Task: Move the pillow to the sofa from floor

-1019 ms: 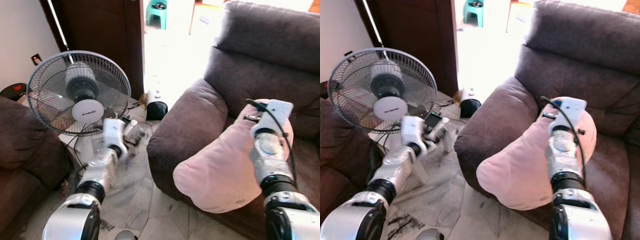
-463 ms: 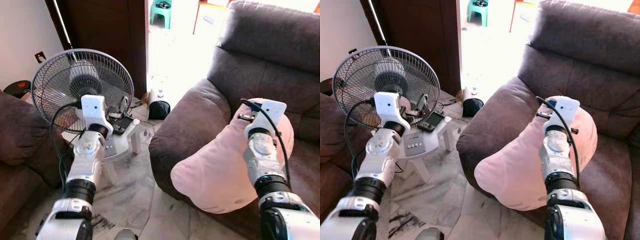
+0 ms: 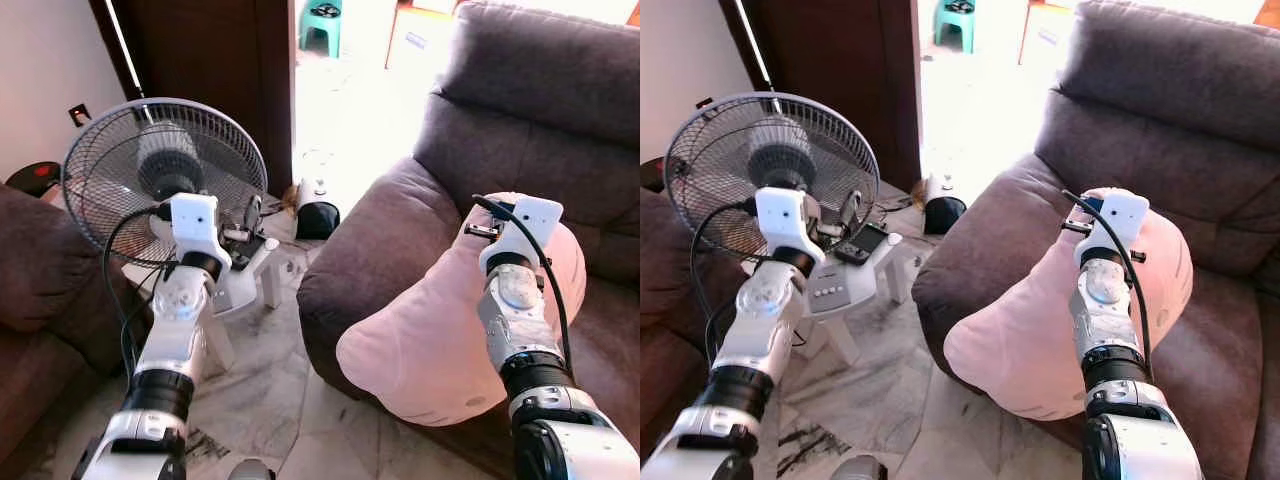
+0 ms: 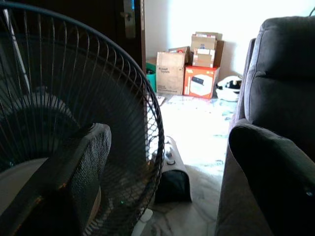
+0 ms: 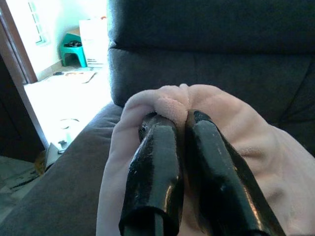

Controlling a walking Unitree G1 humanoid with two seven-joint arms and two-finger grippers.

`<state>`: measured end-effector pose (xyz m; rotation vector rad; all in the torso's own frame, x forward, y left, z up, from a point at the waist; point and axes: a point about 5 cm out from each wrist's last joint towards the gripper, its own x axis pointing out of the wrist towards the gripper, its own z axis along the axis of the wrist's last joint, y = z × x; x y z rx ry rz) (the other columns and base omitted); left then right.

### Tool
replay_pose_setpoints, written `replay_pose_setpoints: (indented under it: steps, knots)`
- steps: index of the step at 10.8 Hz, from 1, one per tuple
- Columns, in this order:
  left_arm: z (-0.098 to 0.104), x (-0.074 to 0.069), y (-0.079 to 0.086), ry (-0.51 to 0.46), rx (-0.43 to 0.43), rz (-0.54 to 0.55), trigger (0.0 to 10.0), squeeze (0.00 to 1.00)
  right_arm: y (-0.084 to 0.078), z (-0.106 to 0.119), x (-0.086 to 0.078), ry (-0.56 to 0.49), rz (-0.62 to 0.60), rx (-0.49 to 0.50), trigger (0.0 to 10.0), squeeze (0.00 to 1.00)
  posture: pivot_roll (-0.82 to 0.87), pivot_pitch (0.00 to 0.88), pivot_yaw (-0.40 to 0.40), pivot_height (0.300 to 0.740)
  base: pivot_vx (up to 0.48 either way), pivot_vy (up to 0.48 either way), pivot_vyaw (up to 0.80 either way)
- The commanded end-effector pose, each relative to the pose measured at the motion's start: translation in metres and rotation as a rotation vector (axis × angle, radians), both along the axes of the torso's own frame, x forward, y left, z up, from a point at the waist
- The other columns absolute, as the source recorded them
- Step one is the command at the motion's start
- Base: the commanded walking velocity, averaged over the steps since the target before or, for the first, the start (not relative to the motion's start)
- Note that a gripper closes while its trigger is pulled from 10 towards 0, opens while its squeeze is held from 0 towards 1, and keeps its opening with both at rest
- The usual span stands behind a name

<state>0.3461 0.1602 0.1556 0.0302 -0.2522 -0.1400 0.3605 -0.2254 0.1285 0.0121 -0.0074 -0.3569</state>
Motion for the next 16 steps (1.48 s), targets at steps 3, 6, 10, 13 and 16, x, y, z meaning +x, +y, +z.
replay_pose_setpoints:
  steps: [3, 6, 10, 13, 16]
  knots:
    - [0.000, -0.003, -0.004, 0.008, 0.030, -0.014, 10.0, 0.00, -0.002, 0.002, -0.003, -0.025, -0.014, 0.003, 10.0, 0.00, 0.09, 0.023, 0.008, 0.719, 0.000, 0.000, 0.00]
    - [0.002, -0.004, -0.004, 0.002, 0.031, -0.009, 10.0, 0.00, -0.002, 0.002, -0.003, -0.023, -0.014, -0.002, 10.0, 0.00, 0.09, 0.032, 0.007, 0.719, 0.080, 0.000, 0.00]
    - [-0.002, -0.007, -0.009, 0.019, 0.036, -0.027, 10.0, 0.00, 0.003, 0.001, -0.005, -0.039, 0.001, 0.000, 10.0, 0.00, 0.09, 0.058, 0.005, 0.719, 0.244, 0.000, 0.00]
    - [-0.002, -0.007, -0.011, 0.028, 0.039, -0.066, 10.0, 0.00, 0.007, 0.001, -0.005, -0.048, 0.011, 0.018, 10.0, 0.00, 0.10, 0.062, 0.002, 0.719, 0.245, 0.000, -0.46]
    - [-0.002, -0.008, -0.012, 0.031, 0.046, -0.074, 10.0, 0.00, 0.010, 0.000, -0.004, -0.041, 0.017, 0.015, 10.0, 0.00, 0.10, 0.064, -0.001, 0.719, 0.245, 0.000, 0.00]
